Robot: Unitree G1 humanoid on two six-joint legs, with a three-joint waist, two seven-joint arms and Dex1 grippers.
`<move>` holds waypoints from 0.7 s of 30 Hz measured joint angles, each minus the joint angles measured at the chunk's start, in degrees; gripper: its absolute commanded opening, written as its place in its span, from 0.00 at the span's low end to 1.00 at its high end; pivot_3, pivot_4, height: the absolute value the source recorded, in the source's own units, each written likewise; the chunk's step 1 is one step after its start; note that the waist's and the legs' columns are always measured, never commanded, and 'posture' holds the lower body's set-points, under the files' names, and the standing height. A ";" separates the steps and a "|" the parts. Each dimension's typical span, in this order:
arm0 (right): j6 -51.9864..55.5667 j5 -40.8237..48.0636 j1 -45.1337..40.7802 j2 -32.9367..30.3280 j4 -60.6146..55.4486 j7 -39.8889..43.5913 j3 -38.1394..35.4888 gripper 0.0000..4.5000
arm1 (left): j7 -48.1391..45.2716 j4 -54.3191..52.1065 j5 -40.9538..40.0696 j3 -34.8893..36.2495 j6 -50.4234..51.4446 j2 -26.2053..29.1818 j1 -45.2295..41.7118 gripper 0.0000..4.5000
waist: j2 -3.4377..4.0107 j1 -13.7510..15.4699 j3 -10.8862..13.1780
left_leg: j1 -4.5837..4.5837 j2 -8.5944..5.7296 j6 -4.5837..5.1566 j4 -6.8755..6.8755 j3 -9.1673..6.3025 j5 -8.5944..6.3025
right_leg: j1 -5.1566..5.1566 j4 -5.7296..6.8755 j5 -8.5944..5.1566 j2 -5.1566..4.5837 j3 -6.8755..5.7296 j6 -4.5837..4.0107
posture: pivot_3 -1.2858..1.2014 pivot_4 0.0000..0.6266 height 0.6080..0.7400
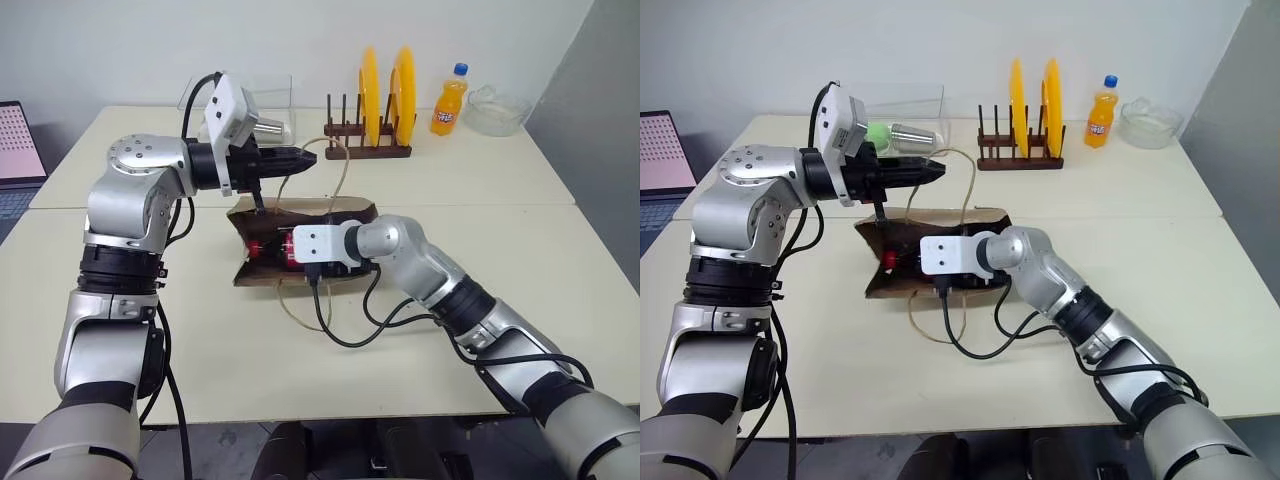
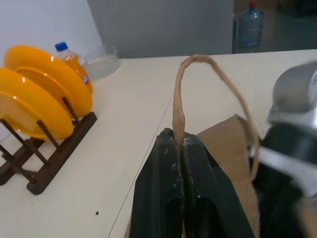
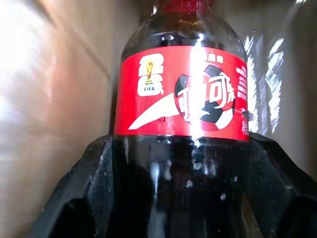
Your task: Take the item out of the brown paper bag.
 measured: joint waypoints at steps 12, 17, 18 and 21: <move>-1.22 17.79 2.16 -1.71 -10.57 11.65 -7.05 0.70 | -0.02 4.26 3.10 -0.08 -3.55 -0.92 -0.95 0.00 | 0.00 0.08 0.00 | 0.01 0.00 0.01 0.01 -0.02 0.00 | 0.02 0.00 0.00 -0.01 -0.03 0.00 | 0.52 0.24 1.00; 8.20 28.08 2.15 -2.34 -15.04 11.71 -15.51 0.70 | -0.01 5.24 3.85 -0.09 -3.76 -1.26 -0.99 0.00 | 0.00 0.12 0.00 | 0.01 0.01 0.02 0.01 -0.03 -0.01 | 0.02 0.01 0.00 -0.01 -0.04 0.00 | 0.52 0.24 1.00; 9.58 29.60 2.10 -2.56 -15.71 11.37 -17.10 0.70 | -0.01 5.32 4.01 -0.09 -3.76 -1.32 -0.98 0.00 | 0.00 0.13 0.00 | 0.00 0.01 0.02 0.01 -0.04 -0.01 | 0.02 0.01 0.00 -0.01 -0.05 0.00 | 0.52 0.24 1.00; 13.70 33.68 1.68 -4.68 -16.48 9.62 -22.16 0.70 | -0.01 5.34 4.28 -0.09 -3.82 -1.60 -0.98 0.00 | 0.00 0.17 0.00 | 0.00 0.00 0.03 0.01 -0.02 -0.01 | 0.03 0.00 0.00 -0.03 -0.04 0.00 | 0.52 0.24 1.00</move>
